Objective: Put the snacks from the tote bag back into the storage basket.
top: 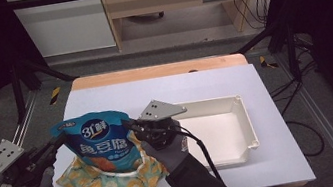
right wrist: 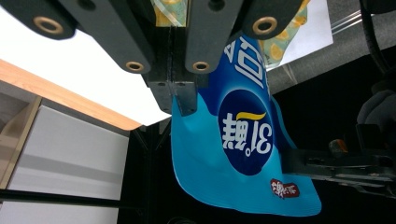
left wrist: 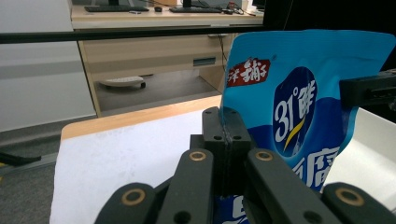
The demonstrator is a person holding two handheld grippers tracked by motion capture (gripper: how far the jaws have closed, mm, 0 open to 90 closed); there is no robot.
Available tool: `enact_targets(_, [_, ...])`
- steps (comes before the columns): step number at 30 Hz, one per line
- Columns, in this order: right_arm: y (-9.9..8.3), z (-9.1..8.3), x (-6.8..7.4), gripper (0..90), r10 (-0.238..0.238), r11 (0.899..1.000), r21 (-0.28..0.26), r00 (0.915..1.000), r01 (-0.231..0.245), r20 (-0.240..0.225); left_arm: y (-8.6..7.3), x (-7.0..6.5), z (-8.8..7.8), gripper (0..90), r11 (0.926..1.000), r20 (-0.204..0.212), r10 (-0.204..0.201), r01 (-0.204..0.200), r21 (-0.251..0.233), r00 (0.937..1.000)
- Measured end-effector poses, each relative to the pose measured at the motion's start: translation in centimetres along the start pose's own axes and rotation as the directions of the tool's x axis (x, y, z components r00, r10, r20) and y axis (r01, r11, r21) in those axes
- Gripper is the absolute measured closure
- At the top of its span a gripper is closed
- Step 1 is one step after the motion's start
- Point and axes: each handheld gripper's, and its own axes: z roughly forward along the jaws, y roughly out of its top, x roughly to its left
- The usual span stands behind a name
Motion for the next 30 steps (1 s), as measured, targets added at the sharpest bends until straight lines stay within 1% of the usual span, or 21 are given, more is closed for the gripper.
enact_targets(10, [1.3,-0.4,0.2,90.0,-0.012,1.000,-0.021,0.9999,0.012,-0.010,1.5,-0.1,-0.8,90.0,0.9995,-0.007,0.007,-0.007,-0.030,1.0000])
enact_targets(18, [2.9,-0.7,0.6,90.0,-0.034,0.999,-0.039,0.9993,0.034,-0.014,2.7,-0.2,-1.5,90.0,0.9979,-0.005,0.011,-0.012,-0.063,0.9999])
enact_targets(25, [4.1,-1.4,0.6,90.0,-0.043,0.998,-0.056,0.9989,0.042,-0.018,3.9,-0.7,-1.9,90.0,0.9960,-0.005,0.025,-0.025,-0.085,0.9997])
enact_targets(30, [4.6,-2.0,0.5,90.0,-0.057,0.996,-0.063,0.9983,0.055,-0.017,4.5,-1.2,-1.9,90.0,0.9951,0.002,0.031,-0.031,-0.094,0.9995])
